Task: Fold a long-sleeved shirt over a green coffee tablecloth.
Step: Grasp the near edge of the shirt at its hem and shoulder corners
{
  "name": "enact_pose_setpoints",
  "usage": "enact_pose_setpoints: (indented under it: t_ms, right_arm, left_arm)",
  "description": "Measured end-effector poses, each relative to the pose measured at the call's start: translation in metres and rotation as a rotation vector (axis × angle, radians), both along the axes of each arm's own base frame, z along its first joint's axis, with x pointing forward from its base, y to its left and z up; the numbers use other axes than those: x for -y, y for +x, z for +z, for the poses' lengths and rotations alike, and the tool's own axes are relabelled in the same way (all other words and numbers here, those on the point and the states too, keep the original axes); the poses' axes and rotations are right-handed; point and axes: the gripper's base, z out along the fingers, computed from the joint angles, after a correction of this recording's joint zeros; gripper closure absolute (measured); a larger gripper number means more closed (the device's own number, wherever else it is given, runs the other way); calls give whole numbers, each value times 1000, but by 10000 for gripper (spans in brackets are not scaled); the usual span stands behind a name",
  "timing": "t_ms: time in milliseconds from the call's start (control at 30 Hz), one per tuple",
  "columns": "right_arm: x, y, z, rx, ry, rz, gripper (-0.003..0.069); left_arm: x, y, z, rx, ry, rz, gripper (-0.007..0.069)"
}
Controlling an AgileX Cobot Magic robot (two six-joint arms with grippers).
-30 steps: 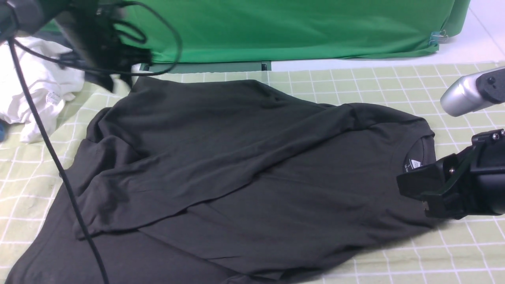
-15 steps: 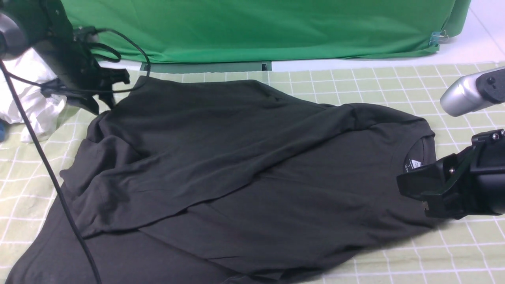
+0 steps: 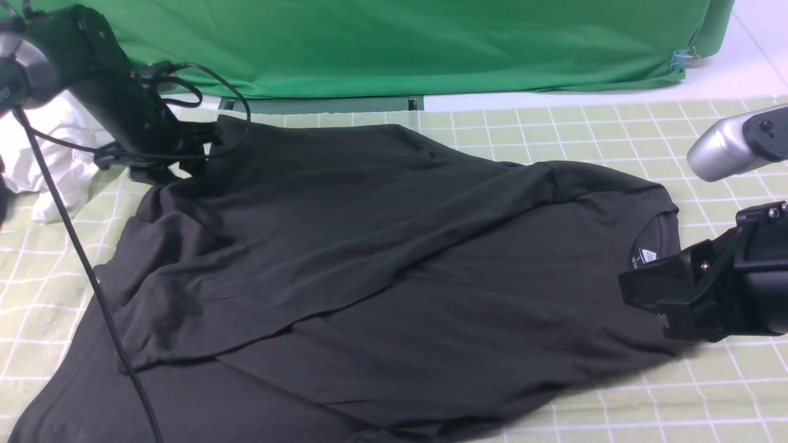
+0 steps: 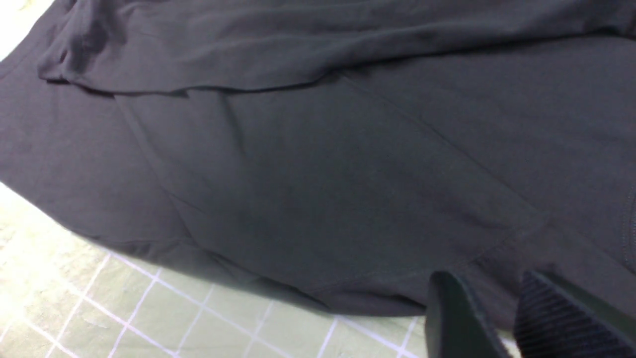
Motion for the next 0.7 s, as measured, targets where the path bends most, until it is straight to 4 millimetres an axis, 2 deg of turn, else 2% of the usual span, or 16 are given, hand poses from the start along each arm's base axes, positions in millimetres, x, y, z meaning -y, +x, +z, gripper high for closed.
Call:
enact_pose_setpoints:
  t_ms: [33,67,133,200,267,500,700]
  right_arm:
    - [0,0,0,0,0,0,464]
    - [0,0,0,0,0,0,464]
    - [0,0,0,1,0,0,463]
    - [0,0,0,1,0,0,463]
    - [0,0,0,2,0,0,463]
    - [0,0,0,4,1,-1,463]
    - [0,1,1,14,6,-3,463]
  left_arm:
    - [2,0,0,2,-19,-15,479]
    - [2,0,-1,1,-21,-17,491]
    - [3,1,0,6,-26,-25,568]
    - [1,2,4,17,-11,-30,602]
    - [0,4,9,26,10,-39,612]
    - [-8,9,51,103,118,-69,619]
    - [-15,7,54,92,193,-67,619]
